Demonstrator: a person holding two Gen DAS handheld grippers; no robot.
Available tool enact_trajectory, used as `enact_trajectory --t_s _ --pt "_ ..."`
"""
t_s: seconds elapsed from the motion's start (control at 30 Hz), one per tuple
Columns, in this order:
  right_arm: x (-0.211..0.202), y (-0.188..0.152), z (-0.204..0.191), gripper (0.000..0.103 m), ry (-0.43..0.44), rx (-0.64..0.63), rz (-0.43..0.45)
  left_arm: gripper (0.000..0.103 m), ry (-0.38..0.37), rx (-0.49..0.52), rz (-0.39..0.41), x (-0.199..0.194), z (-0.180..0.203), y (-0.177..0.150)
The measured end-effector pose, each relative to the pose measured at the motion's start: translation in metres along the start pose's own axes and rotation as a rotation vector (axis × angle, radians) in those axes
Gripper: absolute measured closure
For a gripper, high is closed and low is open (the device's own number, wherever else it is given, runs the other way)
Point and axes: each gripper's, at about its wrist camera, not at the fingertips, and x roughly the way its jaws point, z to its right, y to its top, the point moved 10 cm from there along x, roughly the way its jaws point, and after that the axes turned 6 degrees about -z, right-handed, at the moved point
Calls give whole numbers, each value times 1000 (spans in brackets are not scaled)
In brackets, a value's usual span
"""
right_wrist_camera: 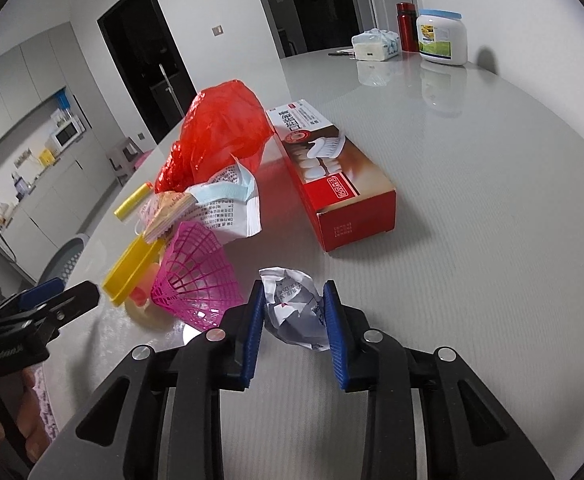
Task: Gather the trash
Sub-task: 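Grasp the yellow square lid with the left gripper while the right holds the paper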
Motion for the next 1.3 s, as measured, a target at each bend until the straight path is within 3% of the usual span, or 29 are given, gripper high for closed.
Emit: enact_trajectory --t_s 0.63,0.87,1.3 --pt "-5 2 4 74 86 39 25 8 -101 -22 -83 42 13 14" --pt "-5 2 4 74 88 41 25 29 -160 -8 -88 42 22 12" --pt "-5 1 2 74 69 35 29 31 -136 1 -39 18 16 10"
